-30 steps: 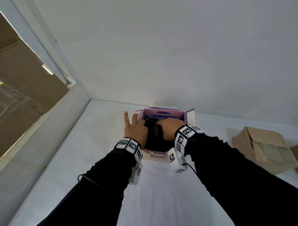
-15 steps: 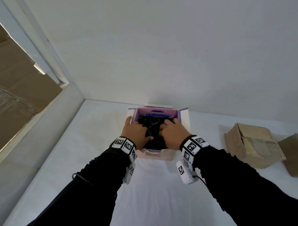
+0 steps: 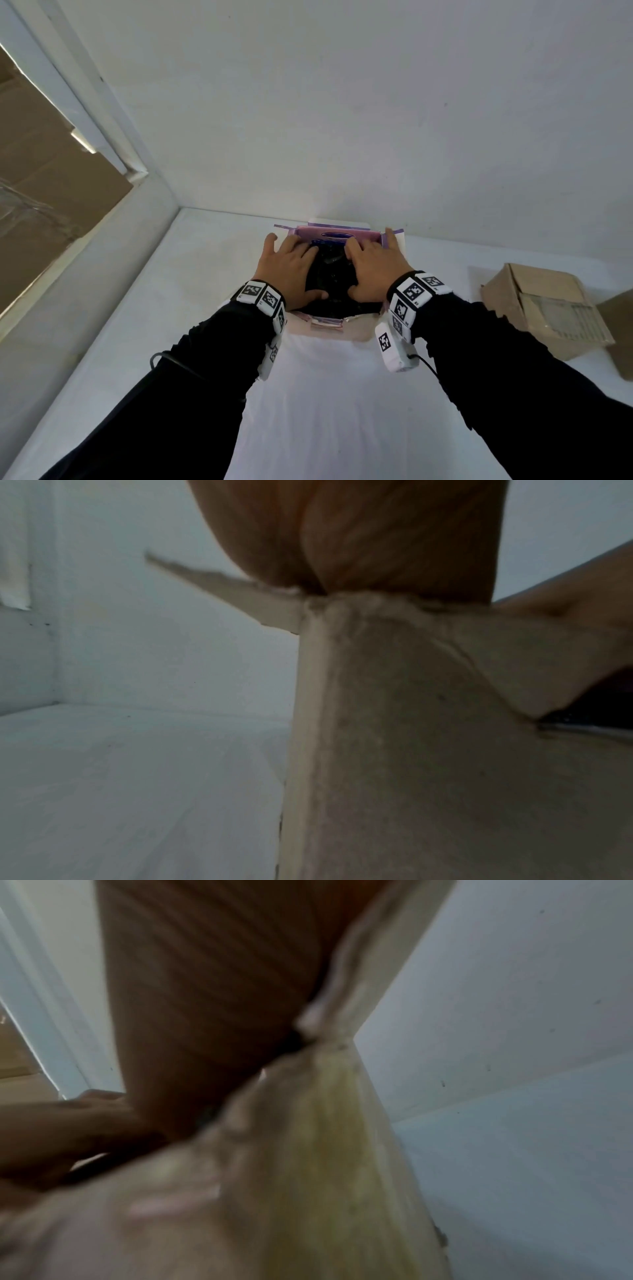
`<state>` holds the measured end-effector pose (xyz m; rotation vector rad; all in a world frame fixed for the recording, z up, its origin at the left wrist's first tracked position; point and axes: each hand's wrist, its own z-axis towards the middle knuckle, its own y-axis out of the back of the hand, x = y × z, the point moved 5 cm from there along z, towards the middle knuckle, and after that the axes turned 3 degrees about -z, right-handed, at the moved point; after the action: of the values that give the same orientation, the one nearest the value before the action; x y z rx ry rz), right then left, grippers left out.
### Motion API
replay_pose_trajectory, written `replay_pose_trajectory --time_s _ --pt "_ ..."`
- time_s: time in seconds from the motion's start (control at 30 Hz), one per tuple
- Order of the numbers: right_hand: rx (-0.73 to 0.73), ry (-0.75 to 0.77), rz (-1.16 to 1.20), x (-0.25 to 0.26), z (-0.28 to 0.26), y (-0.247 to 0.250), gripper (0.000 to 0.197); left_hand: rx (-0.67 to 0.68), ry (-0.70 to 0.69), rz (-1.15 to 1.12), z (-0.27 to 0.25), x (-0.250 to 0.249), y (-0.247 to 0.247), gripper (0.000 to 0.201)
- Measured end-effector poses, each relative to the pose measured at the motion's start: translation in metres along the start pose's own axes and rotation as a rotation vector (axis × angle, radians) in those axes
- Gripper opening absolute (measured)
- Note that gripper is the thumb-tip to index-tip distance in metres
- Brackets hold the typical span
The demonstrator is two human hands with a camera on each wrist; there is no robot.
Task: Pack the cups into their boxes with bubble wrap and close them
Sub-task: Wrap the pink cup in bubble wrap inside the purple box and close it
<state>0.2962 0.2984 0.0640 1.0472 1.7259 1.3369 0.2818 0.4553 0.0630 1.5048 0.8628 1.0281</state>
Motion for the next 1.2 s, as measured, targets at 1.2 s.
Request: replay_pose_trajectory --time_s 1.2 --pt "-0.044 -0.060 -0.219 0.000 -0.020 0.022 0.025 0.092 0.009 0.163 0.006 -0.005 -0.001 0.032"
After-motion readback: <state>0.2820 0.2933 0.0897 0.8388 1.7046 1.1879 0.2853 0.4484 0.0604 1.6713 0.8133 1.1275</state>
